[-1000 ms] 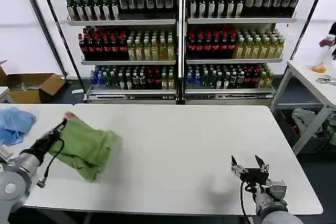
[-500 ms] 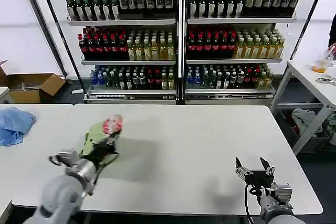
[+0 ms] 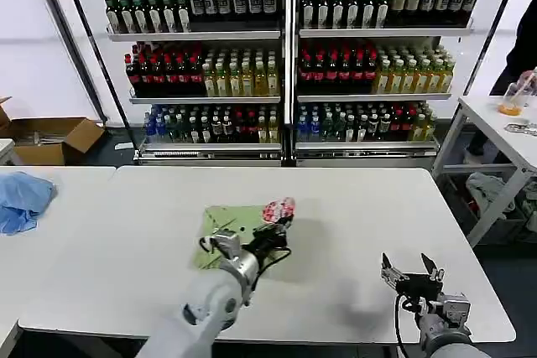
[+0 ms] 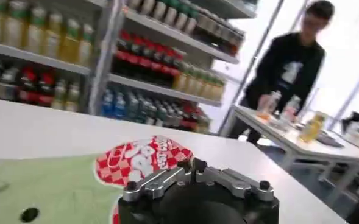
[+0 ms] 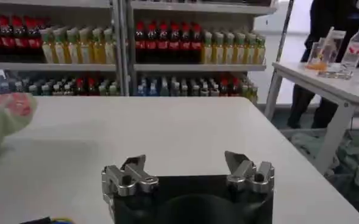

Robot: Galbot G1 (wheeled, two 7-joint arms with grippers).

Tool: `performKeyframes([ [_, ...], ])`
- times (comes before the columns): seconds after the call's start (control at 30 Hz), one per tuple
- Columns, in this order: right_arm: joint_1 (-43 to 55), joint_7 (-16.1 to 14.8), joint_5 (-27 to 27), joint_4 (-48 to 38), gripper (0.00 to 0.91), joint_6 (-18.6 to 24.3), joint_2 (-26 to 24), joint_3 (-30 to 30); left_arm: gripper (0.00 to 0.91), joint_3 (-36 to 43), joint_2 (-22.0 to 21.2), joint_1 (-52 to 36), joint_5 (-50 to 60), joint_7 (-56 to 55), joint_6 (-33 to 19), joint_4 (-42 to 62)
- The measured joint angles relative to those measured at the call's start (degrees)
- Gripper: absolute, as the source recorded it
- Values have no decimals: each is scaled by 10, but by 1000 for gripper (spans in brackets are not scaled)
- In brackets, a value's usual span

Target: Fold and organize the clothes.

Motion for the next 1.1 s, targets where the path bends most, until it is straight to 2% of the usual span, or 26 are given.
performKeyframes([
  [0.27, 7, -6, 1, -3, 907, 2, -5, 1, 907, 44, -22, -25, 28, 17, -38, 38],
  [0.5, 16, -13, -4, -1, 907, 25, -7, -7, 907, 37, -9, -16, 57, 22, -83, 13],
  [0.77, 50, -21, -16, -16, 907, 60, -3, -60, 907, -57, 52, 42, 128, 13, -139, -38],
  [1.1, 179, 9, 47, -106, 907, 41, 46, -185, 907, -207, 99, 152, 160, 3, -180, -82],
])
